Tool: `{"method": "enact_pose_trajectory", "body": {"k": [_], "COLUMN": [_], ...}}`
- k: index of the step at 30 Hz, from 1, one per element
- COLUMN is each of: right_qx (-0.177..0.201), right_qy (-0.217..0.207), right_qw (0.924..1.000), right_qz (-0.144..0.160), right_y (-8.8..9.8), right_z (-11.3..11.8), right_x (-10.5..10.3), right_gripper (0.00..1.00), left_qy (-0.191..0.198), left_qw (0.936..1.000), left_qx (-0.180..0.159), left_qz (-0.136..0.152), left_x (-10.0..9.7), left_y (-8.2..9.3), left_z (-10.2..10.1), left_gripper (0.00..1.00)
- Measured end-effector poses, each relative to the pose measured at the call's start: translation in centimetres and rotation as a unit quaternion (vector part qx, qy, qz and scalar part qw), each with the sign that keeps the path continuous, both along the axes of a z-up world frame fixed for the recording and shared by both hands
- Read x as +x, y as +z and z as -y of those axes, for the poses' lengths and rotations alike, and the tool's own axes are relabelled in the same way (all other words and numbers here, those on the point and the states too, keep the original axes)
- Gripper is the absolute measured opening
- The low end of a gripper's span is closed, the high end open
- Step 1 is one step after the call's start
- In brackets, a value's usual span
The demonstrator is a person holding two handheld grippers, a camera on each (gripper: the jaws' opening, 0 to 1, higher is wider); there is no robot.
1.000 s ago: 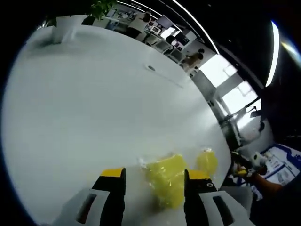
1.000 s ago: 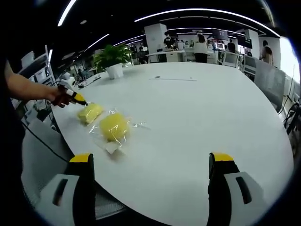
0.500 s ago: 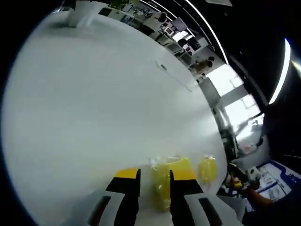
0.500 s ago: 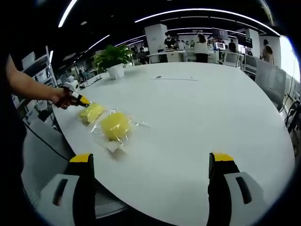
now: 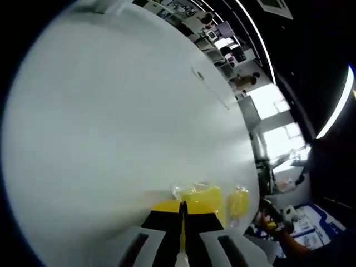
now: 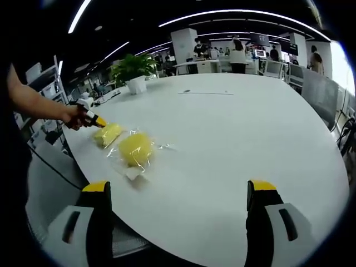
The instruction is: Compare the silicone blocks by pressing each to a similar depth, holding the contact briefly, and releasing to observe deformation and rebound differences across the visible hardness samples.
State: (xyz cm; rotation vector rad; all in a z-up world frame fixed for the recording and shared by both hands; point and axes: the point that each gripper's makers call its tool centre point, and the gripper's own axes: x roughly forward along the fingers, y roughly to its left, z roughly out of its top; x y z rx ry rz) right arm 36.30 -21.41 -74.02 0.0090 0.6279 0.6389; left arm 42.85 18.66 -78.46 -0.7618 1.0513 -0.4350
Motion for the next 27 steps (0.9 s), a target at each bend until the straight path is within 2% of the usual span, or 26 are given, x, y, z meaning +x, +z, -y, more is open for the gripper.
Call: {"method": "enact_pose_trajectory", "body": {"k": [6, 12, 16, 19, 25, 27], "right_qx": [0.001, -0.001, 0.0, 0.0, -0.001, -0.002], "right_qy": [0.006, 0.007, 0.008, 0.009, 0.012, 0.013], "right_qw": [1.0, 1.0, 0.9999, 0.9999, 0.9999, 0.9999], "right_qz": [-0.002, 0.007, 0.008, 0.008, 0.01, 0.01], "right_y": [0.1, 0.5, 0.7, 0.7, 0.8, 0.8], "right_z": [-0.3, -0.3, -0.2, -0.3, -0.4, -0.4], "right_x": [0.0, 0.3, 0.3, 0.3, 0.2, 0.2], "right_gripper": [0.94, 0.95, 0.95, 0.95, 0.95, 0.95], "left_qy": [-0.007, -0.015, -0.009, -0.016, 0.0, -0.007], "left_qw": [0.9999, 0.9986, 0.9992, 0.9986, 0.9989, 0.9984], "left_qx": [0.008, 0.007, -0.01, 0.004, -0.003, 0.002], "left_qz": [0.01, 0.05, 0.037, 0.049, 0.046, 0.056], "left_x": [-0.3, -0.4, -0.4, -0.4, -0.3, -0.4], "left_y": [0.2, 0.6, 1.1, 1.3, 1.5, 2.0], "left_z": [0.1, 0.5, 0.8, 0.6, 0.6, 0.8], "left_gripper": [0.0, 0.0, 0.0, 0.0, 0.0, 0.0]}}
